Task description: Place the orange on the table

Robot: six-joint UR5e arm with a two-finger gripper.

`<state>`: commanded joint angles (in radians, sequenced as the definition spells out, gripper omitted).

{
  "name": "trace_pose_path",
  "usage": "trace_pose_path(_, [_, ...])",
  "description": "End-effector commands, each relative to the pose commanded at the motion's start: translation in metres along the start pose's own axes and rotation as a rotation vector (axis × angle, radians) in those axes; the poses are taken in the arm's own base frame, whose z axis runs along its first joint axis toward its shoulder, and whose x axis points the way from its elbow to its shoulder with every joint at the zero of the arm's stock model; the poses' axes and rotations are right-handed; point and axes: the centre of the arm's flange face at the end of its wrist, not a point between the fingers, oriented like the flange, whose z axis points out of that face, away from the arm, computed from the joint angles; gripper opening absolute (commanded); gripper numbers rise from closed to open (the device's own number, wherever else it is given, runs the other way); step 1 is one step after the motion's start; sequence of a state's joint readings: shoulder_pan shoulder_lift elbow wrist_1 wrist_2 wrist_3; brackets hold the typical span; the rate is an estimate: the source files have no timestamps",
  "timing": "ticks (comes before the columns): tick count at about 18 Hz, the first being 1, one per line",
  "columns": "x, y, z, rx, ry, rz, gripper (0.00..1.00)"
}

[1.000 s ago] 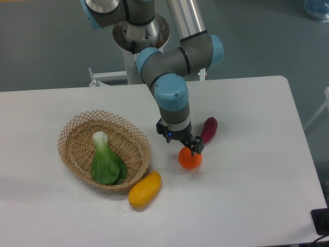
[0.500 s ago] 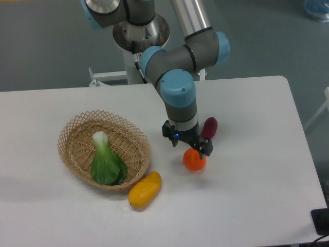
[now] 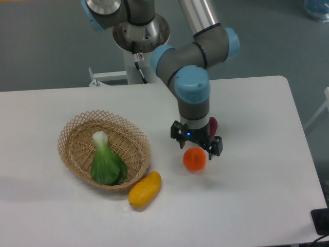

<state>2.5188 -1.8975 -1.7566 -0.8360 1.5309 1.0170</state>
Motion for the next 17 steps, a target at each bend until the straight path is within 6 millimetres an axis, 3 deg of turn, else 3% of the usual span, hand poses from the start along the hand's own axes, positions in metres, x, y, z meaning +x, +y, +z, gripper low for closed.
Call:
trace_pose_path(9, [-0.019,-0.007,-0.009,-0.04,-0.008,0.041,1.0])
trace_pose_path(17, [-0.013,-0.004,-0.007,-0.051,0.007,0.101,1.0])
